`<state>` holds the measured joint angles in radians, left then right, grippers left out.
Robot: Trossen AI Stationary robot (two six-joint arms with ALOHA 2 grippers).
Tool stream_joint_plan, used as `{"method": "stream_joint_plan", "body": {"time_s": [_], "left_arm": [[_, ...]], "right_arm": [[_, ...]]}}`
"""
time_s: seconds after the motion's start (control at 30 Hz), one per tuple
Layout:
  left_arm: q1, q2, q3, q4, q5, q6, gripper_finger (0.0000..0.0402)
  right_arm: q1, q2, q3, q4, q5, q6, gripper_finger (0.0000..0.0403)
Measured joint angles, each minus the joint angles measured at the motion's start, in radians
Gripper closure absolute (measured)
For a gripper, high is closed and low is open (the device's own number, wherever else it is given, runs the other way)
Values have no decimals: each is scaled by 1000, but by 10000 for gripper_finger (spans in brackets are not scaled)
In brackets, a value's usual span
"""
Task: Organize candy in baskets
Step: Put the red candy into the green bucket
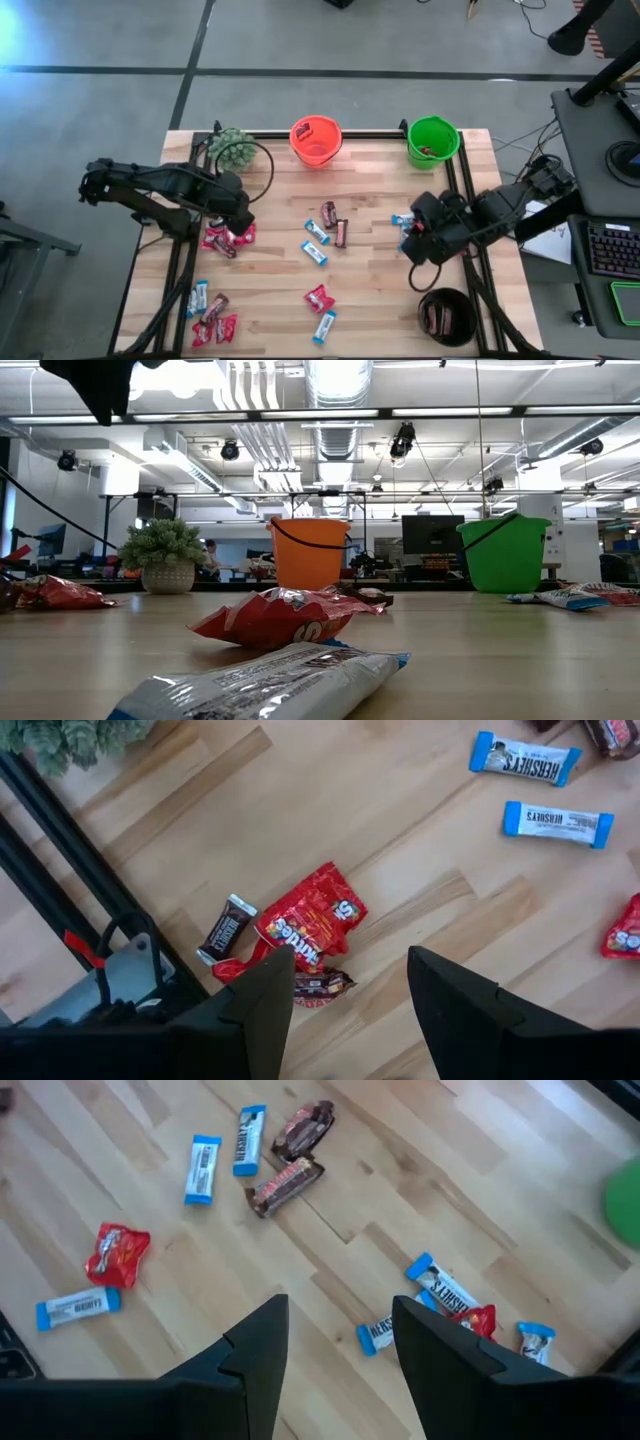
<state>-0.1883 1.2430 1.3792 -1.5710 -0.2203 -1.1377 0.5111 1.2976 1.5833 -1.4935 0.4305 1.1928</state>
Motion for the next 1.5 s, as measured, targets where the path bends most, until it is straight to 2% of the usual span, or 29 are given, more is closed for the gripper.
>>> {"method": "stream_joint_plan", "body": {"time_s": [0.17, 0.4, 0.67, 1.07, 1.5], "left_arm": [[0, 0, -1, 0, -2, -42, 223], [0, 7, -15, 0, -8, -118, 223], [-1, 20, -118, 28, 11, -226, 223], [-27, 21, -254, 254, 29, -237, 223], [-27, 21, -259, 271, 22, -234, 223]], "right_arm": [[-4, 0, 0, 7, 0, -15, 232], [-6, 0, 0, 16, 19, -129, 232], [-11, 6, 0, 19, 34, -165, 232], [-11, 13, 0, 18, 44, -166, 232], [-10, 28, 0, 9, 43, -215, 232]]}}
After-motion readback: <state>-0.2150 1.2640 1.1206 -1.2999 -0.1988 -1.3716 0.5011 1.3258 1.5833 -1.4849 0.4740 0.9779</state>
